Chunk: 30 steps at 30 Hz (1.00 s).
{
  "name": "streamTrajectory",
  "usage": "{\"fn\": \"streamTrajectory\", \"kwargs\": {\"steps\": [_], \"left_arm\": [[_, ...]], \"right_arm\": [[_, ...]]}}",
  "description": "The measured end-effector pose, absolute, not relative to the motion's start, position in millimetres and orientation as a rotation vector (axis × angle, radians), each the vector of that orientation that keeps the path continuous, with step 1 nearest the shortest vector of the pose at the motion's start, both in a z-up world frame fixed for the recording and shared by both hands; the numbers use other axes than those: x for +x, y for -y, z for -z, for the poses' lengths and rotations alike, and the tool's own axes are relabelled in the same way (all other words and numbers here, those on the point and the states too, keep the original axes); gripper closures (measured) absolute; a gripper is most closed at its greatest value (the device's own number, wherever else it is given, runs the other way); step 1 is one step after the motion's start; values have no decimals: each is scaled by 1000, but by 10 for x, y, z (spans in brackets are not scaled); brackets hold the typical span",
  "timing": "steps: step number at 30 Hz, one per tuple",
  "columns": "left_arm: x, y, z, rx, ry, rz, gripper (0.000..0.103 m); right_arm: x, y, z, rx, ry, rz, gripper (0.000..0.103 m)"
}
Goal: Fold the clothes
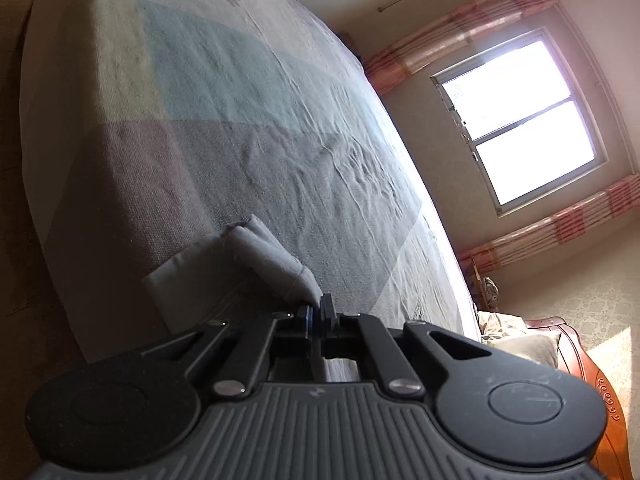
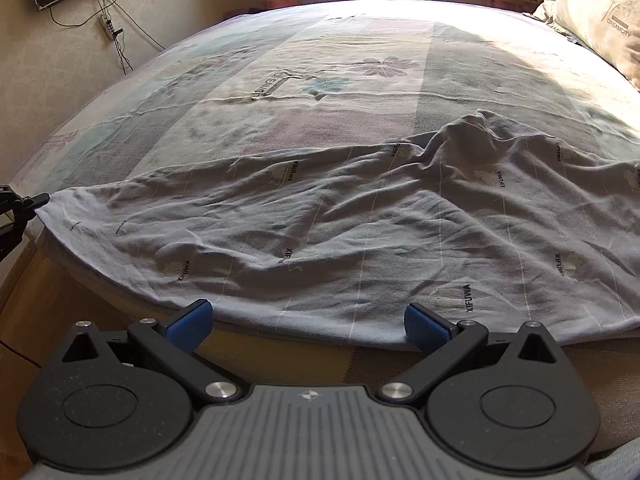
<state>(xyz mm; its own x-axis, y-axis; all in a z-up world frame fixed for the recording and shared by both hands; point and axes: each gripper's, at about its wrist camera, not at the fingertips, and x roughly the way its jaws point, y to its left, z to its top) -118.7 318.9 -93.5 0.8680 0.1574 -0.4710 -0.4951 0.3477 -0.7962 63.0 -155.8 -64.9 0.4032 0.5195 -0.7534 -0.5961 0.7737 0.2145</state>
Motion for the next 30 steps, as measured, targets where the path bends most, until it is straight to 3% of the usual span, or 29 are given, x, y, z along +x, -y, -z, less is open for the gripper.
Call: {"fn": "streamTrajectory", "kwargs": {"steps": [20,23,27,29,30], "left_arm": [[-1387,-3281,1348,-1250,-425,-504,100],[-1384,-3264,1279,-1210,-435,-496,91],[-1378,-3170,999,-1032,-484,-526,56],[-1366,-3068,801,-884,-515,-558,54],[-1352,-2985,711,-797,-527,-564,53]], "right_arm": [[688,1615,703,-109,-924,-677,0],[660,1598,675,-148,-896,-689,0],[575,1581,562,-278,-768,-721,0],[524,1560,511,-369,-697,-743,2],[499,1546,496,-416,-669,-764,8]]}}
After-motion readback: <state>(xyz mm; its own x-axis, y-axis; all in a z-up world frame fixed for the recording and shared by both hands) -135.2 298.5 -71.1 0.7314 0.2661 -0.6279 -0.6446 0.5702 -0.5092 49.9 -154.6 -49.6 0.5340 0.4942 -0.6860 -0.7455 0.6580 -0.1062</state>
